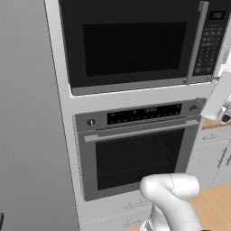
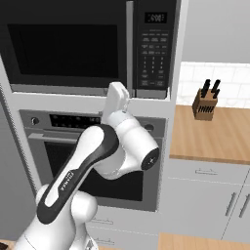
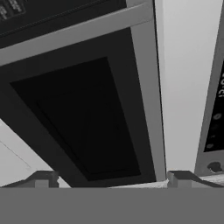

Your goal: Pick the garlic from the sink and place it in the bowl. Then pick the bowl and place it in the microwave. Then close the microwave door and press the start button.

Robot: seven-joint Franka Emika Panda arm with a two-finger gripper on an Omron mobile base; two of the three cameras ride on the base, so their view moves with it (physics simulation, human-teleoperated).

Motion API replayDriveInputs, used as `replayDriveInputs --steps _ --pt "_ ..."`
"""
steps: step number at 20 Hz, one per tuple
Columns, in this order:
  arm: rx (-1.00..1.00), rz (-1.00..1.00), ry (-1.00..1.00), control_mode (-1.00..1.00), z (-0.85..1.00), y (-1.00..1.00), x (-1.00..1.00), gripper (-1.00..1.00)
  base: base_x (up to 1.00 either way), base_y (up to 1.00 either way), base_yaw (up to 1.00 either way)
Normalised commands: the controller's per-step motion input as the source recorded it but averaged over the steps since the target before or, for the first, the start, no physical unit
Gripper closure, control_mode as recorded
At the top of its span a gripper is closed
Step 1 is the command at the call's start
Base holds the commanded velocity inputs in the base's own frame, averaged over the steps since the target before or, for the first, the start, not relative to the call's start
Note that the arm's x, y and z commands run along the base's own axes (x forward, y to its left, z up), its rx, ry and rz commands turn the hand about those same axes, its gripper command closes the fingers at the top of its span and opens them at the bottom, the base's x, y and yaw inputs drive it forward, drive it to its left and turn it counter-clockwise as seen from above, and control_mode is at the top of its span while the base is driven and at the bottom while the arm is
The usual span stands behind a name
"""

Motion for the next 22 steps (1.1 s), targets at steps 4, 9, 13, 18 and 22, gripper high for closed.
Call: replayDriveInputs --steps 4,9,13,18,22 --pt "0.00 -0.05 0.03 -1.00 -0.08 -0.29 0.66 -1.00 0.00 0.00 0.00" --pt "0.00 -0.16 0.05 -1.00 -0.18 -0.36 0.70 -1.00 0.00 0.00 0.00" --pt "0.00 -0.16 0.04 -1.00 -0.16 -0.33 0.66 -1.00 0.00 0.00 0.00" --pt "0.00 -0.13 0.03 -1.00 -0.14 -0.38 0.53 -1.00 0.00 0.00 0.00" --pt "0.00 -0.10 0.03 -1.00 -0.16 -0.22 0.55 -1.00 0.00 0.00 0.00"
